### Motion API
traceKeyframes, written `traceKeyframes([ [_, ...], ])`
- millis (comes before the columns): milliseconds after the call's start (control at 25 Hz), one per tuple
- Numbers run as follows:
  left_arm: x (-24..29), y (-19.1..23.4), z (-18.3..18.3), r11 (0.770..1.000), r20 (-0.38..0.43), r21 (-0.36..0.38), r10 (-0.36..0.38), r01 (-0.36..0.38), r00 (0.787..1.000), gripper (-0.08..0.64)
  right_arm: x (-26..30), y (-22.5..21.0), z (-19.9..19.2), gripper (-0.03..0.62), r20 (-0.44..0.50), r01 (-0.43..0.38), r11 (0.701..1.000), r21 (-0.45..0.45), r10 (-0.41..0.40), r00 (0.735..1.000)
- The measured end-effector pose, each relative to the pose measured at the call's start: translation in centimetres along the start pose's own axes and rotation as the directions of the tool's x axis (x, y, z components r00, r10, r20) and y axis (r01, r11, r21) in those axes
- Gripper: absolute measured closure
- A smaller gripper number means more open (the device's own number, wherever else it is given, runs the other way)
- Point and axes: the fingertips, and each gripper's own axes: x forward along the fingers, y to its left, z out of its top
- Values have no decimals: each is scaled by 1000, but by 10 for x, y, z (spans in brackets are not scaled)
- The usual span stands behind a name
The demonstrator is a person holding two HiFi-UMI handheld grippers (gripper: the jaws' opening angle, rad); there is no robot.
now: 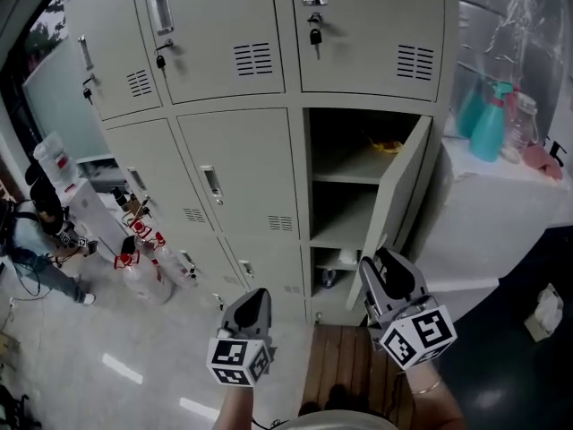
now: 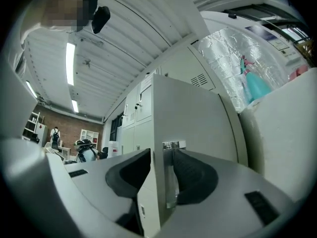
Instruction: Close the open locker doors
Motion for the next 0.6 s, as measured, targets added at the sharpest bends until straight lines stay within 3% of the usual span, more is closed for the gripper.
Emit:
traceKeyframes([
  [600, -12, 38, 0, 990, -7, -11, 140, -140, 990, 540, 77, 18, -22, 460, -49, -113, 994, 6, 113, 992],
])
